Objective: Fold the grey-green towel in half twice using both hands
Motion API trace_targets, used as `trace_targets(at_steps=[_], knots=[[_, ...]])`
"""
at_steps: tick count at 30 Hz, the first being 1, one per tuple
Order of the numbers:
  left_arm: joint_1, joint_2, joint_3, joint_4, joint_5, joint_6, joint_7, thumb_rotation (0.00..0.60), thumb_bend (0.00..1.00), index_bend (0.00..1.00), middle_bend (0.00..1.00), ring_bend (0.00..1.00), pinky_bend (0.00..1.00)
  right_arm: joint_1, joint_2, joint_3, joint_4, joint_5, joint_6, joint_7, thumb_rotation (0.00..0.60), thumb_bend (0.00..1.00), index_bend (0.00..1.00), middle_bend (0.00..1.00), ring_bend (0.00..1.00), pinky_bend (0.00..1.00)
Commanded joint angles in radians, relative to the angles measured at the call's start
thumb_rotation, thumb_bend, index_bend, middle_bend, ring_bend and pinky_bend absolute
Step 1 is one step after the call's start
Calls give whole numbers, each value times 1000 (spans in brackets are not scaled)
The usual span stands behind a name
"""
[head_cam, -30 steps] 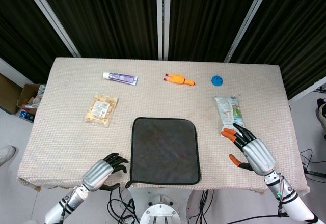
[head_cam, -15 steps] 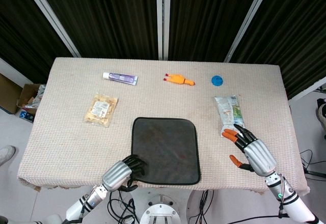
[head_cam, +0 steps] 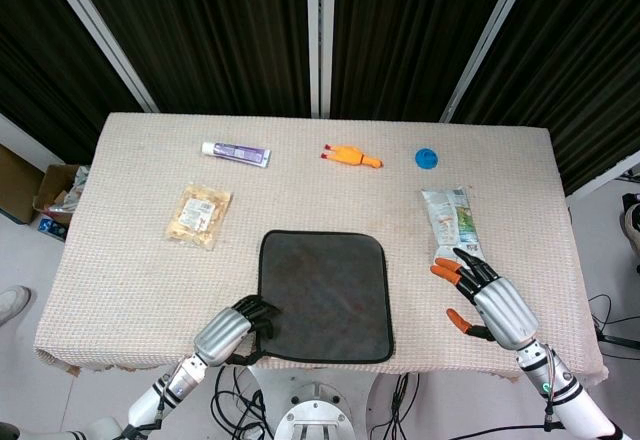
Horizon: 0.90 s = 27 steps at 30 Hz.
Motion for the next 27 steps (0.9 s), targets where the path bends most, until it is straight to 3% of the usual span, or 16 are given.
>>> trace_targets(at_steps=[1,8,17,23,27], knots=[[-11,-2,7,5,1,-6,-20,600,307,505,227,201,146,0,1,0,-2,0,0,-1,600,289,190,161,15,175],[-23,-16,8,20,-5,-1,-76,600,361,588,236,201,146,5,1,-10,-6,-10,-13,-11,600,312,200,161,15,175],[-26,-18,8,26,-15,14,-112,600,416,665,260,201,145,41,-26,-69,2,-69,-130,-98,600,351,313,163,15,165],[-30,-12,2,11,-36,10,-146,600,416,666,260,201,146,72,-99,-106,75,-153,-159,-118,600,178,404,181,15,123],[-31,-11,-1,1,-52,3,-167,600,418,673,260,201,146,67,-176,-110,173,-181,-135,-141,600,159,446,188,16,107]])
